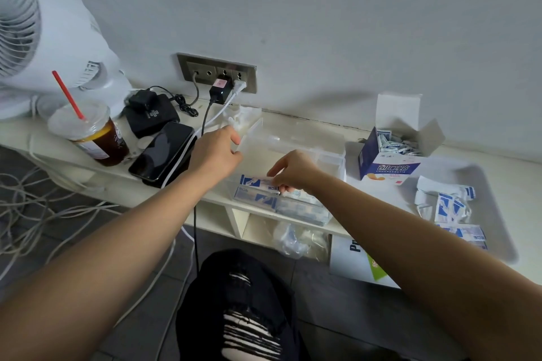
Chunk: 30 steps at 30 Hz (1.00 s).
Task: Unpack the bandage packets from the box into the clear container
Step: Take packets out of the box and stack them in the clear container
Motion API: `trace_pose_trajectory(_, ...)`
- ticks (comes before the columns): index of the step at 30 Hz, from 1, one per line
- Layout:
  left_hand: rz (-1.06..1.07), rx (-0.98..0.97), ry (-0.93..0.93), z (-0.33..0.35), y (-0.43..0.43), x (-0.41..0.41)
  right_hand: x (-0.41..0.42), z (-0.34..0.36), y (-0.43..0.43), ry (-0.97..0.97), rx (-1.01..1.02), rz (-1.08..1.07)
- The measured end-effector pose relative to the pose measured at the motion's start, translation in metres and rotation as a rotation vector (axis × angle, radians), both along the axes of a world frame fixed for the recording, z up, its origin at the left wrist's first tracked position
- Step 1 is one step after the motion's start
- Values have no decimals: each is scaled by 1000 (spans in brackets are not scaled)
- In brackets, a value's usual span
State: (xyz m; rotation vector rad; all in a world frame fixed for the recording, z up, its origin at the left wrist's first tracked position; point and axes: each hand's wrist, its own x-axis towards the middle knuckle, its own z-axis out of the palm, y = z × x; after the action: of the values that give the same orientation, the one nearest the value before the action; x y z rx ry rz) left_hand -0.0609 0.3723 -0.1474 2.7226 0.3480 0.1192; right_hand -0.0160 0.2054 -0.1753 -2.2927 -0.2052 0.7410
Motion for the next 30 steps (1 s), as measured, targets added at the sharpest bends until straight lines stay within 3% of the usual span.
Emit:
trace_pose_trajectory(7, -13, -3, -9, -1, 0, 1, -5, -3, 6, -263, -153, 125)
trace_pose_trajectory(18, 4, -29, -7, 0, 0, -2, -3, -16, 9, -330, -227, 215)
trace_pose_trajectory(26, 7, 6, 5, 4, -2, -4, -3, -10, -1, -369, -131, 206)
trace_pose_trajectory(30, -13, 32, -125, 14, -17, -4, -10, 19, -22, -460, 57, 208)
